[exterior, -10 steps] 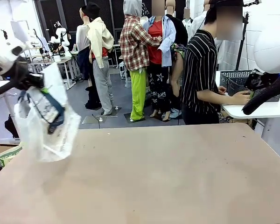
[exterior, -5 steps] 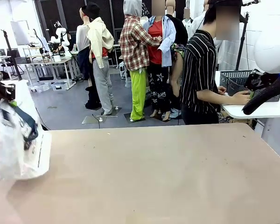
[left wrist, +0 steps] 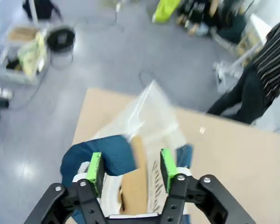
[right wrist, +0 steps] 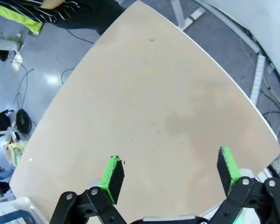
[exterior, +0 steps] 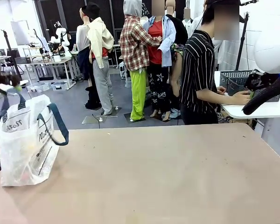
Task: Transfer purchased items from the store into the shopping bag.
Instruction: Move the Reusable shopping bag to the right side of the table.
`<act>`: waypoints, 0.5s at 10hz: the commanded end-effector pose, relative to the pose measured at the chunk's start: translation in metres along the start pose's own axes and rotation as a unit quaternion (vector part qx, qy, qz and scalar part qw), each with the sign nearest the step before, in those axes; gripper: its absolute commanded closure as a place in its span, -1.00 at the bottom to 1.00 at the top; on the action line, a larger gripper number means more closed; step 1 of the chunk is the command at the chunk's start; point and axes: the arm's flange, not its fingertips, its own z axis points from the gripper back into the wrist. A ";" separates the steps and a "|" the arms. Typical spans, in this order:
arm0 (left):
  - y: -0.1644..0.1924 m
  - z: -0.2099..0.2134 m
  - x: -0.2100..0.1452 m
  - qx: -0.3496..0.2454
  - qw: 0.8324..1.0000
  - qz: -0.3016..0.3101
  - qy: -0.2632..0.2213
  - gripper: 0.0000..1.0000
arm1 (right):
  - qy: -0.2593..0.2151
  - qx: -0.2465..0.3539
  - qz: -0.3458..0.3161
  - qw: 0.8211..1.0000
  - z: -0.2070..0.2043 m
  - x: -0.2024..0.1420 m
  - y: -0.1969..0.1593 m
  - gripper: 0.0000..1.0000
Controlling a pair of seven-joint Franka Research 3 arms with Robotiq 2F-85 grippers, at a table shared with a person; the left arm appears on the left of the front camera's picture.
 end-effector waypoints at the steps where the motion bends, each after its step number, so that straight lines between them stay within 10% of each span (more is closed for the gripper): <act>1: -0.042 0.036 0.006 -0.048 0.994 -0.026 -0.090 -1.00 | -0.002 -0.002 0.006 1.000 0.000 0.002 0.001 -1.00; 5: -0.180 0.010 -0.015 -0.156 0.982 -0.102 -0.030 -1.00 | -0.002 -0.002 0.006 1.000 0.000 0.002 0.001 -1.00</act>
